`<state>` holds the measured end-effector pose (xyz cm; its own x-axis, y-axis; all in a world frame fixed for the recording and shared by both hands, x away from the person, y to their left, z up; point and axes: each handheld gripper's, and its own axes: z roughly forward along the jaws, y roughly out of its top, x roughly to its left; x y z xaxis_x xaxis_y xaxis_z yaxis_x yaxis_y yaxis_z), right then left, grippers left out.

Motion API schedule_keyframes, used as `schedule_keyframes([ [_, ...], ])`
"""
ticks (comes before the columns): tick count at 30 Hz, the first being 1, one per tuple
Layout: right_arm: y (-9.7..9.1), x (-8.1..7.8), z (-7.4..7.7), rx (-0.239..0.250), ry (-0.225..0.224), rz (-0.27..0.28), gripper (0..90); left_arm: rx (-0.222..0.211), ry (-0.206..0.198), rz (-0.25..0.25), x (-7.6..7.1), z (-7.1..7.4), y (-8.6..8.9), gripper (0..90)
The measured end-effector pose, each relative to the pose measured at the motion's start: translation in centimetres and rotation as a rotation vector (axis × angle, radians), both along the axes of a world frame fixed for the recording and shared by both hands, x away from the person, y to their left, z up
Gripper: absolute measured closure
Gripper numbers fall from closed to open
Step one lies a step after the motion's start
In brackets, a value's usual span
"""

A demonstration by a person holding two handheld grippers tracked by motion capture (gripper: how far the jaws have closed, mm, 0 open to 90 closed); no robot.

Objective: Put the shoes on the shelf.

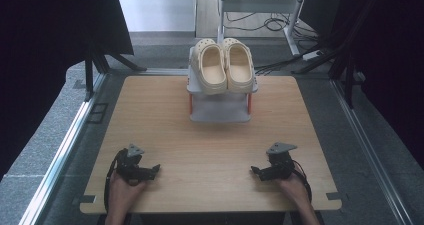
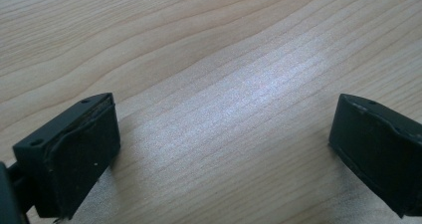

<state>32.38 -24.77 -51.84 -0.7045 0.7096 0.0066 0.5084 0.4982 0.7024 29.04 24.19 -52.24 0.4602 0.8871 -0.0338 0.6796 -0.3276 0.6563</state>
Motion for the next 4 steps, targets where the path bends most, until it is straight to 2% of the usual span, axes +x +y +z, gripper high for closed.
schedule_keyframes([
  [4, 0.04, -0.09, -0.04, 0.001, -0.001, -0.007, 4.1, 0.000, 0.000, 0.000, -0.01, 0.00, -0.01, 0.0],
])
